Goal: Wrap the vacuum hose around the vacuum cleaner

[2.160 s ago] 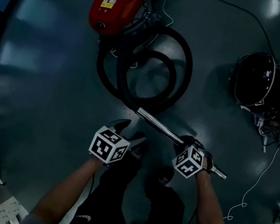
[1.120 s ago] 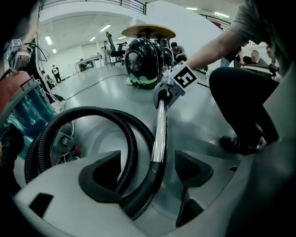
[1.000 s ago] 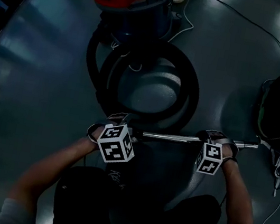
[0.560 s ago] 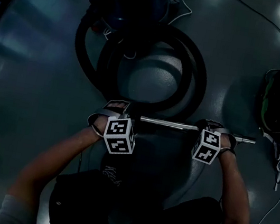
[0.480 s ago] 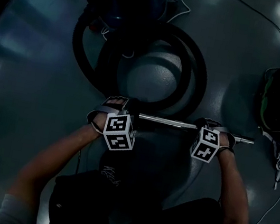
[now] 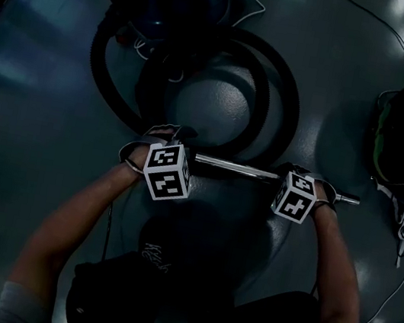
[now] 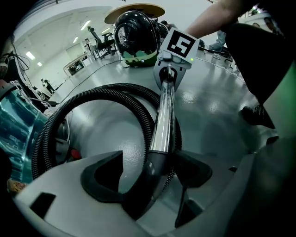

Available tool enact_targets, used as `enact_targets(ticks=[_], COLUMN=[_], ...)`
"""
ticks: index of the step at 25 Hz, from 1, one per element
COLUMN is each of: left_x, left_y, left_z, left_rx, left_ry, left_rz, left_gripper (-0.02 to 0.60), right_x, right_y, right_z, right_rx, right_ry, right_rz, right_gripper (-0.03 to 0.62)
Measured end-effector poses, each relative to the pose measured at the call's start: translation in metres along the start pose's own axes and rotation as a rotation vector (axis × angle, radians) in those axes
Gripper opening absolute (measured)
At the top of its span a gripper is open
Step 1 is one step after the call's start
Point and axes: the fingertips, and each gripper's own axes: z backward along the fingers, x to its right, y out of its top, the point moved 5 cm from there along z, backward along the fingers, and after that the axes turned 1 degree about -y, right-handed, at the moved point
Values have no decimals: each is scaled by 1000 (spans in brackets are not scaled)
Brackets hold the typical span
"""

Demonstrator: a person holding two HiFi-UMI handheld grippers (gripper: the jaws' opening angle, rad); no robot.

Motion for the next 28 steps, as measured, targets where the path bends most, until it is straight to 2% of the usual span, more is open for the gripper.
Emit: enact_targets(ticks=[4,18,23,28], left_x=[-2,-2,-2,1], left_y=[0,1,2,4], left_z=[-1,1,2,6], left_rx=[-16,-26,-35,-38], left_ry=[-43,-77,-102,-121], left_rz=[-6,-18,-25,-43], left_gripper=[347,328,313,290], right_x=[-3,-4,0,-4], right_y=[0,-2,-5,-6], right_z=[-7,-14,-5,13], right_rx=[17,30,61,96], right_ry=[23,33,28,4], right_rz=[-25,-69,-132,-128], right_gripper=[112,115,184,192])
